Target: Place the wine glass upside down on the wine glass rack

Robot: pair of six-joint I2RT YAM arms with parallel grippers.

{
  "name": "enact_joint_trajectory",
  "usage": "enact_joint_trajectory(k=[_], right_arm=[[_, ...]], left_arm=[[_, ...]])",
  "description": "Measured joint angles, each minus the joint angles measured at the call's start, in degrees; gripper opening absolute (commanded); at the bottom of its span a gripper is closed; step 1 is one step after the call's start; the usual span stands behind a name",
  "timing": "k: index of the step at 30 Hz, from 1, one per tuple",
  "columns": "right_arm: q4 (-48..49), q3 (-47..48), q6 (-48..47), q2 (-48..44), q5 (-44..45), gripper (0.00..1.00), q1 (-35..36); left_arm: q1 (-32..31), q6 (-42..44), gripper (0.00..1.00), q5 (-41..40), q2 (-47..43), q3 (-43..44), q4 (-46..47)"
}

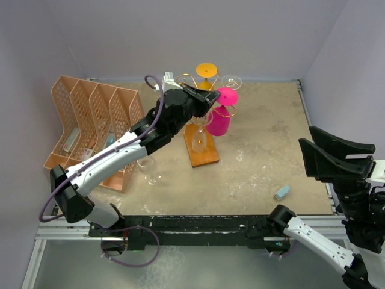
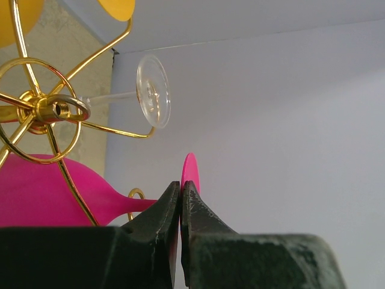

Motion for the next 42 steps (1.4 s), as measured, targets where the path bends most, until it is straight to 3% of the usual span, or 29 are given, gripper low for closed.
enact_joint_trajectory(k=[24, 31, 42], right_arm=[[0.4, -0.7, 1.1, 0.7, 3.0, 0.54, 0.0], [0.3, -1.1, 1.8, 0.7, 3.1, 0.55, 0.0], [0.4, -1.2, 2.0, 0.7, 3.1, 0.55, 0.0]], left_arm=[[-2.6, 4.2, 0.0, 5.8, -1.5, -0.7, -0.9], [-2.7, 7.8, 0.0, 6.3, 3.0, 6.3, -3.9], [-2.8, 11.0, 0.03, 3.4, 5.5, 9.2, -6.8]])
